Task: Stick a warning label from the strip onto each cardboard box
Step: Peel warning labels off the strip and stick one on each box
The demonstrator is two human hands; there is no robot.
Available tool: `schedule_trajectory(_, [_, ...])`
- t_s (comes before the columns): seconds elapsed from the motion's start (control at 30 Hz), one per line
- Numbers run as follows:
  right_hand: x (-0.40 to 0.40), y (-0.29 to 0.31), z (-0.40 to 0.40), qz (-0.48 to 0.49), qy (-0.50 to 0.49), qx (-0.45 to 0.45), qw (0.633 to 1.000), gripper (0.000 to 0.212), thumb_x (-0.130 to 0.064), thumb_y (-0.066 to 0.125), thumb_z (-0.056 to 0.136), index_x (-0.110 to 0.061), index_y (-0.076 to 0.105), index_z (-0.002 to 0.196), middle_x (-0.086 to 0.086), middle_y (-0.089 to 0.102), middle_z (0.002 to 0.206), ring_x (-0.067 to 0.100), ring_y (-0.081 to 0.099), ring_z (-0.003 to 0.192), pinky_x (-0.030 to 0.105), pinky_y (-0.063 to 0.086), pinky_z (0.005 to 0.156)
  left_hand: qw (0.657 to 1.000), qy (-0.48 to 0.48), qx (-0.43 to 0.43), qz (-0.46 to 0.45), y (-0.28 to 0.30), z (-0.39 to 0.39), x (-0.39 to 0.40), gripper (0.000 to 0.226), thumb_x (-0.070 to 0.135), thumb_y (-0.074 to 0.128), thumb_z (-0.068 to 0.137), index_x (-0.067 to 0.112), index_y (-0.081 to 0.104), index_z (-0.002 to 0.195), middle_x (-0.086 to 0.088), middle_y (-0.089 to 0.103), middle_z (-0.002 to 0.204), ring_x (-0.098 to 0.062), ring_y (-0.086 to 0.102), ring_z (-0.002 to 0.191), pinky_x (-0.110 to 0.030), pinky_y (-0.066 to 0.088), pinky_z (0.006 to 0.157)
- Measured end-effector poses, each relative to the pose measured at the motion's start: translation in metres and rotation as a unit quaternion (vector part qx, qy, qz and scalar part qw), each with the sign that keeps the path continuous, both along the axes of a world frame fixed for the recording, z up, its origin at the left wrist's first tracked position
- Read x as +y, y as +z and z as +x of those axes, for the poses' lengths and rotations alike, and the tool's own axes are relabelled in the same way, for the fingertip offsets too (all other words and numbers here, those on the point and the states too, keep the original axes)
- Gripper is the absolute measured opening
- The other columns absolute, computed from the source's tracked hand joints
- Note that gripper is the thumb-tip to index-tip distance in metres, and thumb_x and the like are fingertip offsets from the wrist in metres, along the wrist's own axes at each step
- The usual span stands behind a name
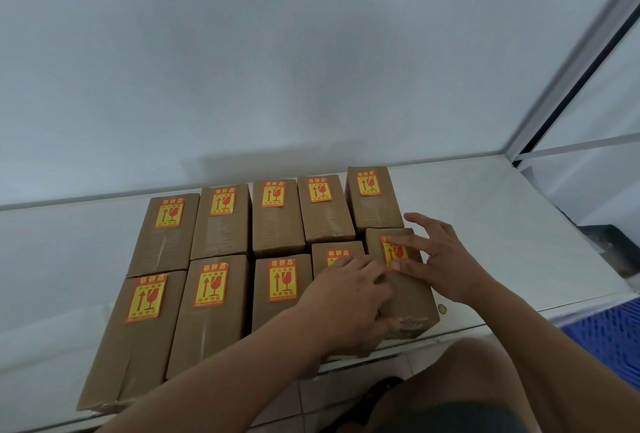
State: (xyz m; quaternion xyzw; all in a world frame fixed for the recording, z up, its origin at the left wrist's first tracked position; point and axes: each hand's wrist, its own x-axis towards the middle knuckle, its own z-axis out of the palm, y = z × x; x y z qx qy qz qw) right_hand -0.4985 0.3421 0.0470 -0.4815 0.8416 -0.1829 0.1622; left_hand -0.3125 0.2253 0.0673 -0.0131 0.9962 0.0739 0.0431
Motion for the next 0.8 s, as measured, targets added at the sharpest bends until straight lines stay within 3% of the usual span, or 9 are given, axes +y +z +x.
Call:
schedule_trajectory(0.33, [-0.013,0.009,0.006,0.023,0.026,0.027,0.999,0.043,-0.057,0.057,0.085,-0.046,0.055,0.126,-0.012,0.019,0.154,0.017,0.012,0.139,0.045,0.024,0.115,1.000,0.005,-0.007,0.012,0.002,0.002,0.001,0.055,0.058,0.038,0.094,0.023,0.045,0.135,-0.003,0.032,0.147,-0.023,0.030,0.133,-0.043,0.029,0.108])
schedule_trajectory(0.6, [0.002,0.006,0.000,-0.023,-0.027,-0.022,0.999,0.044,-0.050,0.067,0.080,-0.043,0.059,0.124,-0.014,0.028,0.151,0.012,0.020,0.136,0.042,0.036,0.108,1.000,0.012,-0.020,0.015,0.005,0.004,0.002,0.054,0.058,0.038,0.094,0.023,0.045,0.135,-0.003,0.038,0.139,-0.022,0.035,0.128,-0.041,0.035,0.103])
schedule_trajectory(0.8, [0.006,0.000,-0.003,-0.007,-0.028,-0.024,0.999,0.048,-0.052,0.064,0.080,-0.043,0.057,0.126,-0.013,0.029,0.150,0.013,0.021,0.135,0.040,0.034,0.106,1.000,0.012,-0.025,0.015,0.004,0.001,0.003,0.054,0.058,0.038,0.094,0.024,0.044,0.135,-0.004,0.039,0.138,-0.022,0.036,0.127,-0.042,0.036,0.102])
